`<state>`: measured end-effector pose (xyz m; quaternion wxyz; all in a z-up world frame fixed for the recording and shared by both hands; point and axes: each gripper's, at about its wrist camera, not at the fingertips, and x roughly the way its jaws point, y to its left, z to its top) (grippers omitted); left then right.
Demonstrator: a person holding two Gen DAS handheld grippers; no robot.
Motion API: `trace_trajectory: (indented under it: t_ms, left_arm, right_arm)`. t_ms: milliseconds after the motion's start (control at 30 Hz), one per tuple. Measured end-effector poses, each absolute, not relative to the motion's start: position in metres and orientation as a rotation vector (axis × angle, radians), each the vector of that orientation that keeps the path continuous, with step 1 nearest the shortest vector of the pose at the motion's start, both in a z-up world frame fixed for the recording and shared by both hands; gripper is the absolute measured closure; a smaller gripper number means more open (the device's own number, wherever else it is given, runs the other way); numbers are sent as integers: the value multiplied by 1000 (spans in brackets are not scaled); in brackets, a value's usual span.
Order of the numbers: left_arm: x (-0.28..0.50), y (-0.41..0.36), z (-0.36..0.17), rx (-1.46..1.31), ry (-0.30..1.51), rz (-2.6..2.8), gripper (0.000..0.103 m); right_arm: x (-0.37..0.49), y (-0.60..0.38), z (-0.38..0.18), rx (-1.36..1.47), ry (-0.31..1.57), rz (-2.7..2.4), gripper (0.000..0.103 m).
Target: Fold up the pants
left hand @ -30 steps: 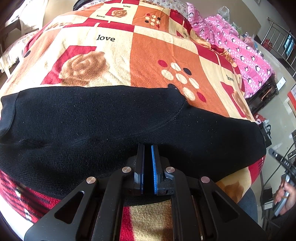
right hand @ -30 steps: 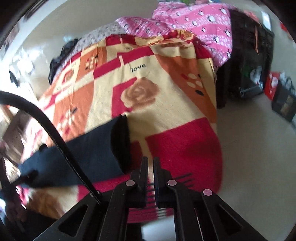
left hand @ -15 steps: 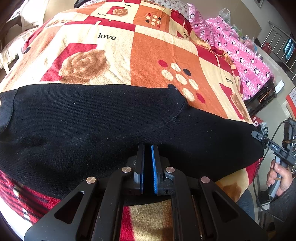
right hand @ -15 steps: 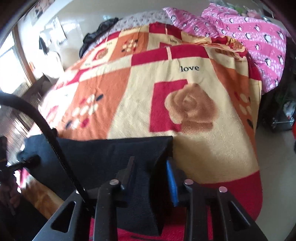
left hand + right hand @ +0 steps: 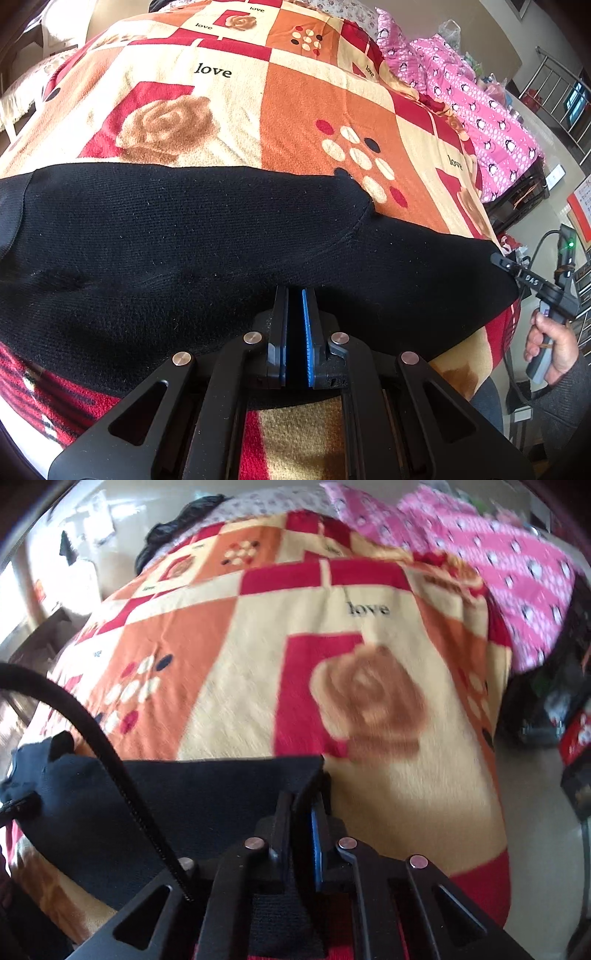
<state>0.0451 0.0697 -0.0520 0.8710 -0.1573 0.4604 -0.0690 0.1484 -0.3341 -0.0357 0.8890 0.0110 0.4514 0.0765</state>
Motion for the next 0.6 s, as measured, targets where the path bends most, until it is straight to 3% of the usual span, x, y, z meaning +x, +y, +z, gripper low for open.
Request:
trace_trajectory:
  t_ms: [33, 67, 233, 400, 600]
  left_arm:
    - [45, 70, -52, -328, 962, -144, 97]
    - [45, 70, -52, -328, 963, -145, 97]
    - [44, 70, -52, -336, 962, -145, 97]
    - [45, 71, -53, -338, 962, -147, 97]
    - [45, 72, -53, -337, 963, -145, 97]
  right_arm:
    - [147, -340, -34, 47, 940, 132, 72]
    - [140, -352, -27, 97, 918, 109, 66]
    - [83, -401, -15, 461, 782, 174, 63]
    - [38, -384, -44, 492, 765, 232, 63]
    - [45, -374, -73, 610, 687, 303, 63]
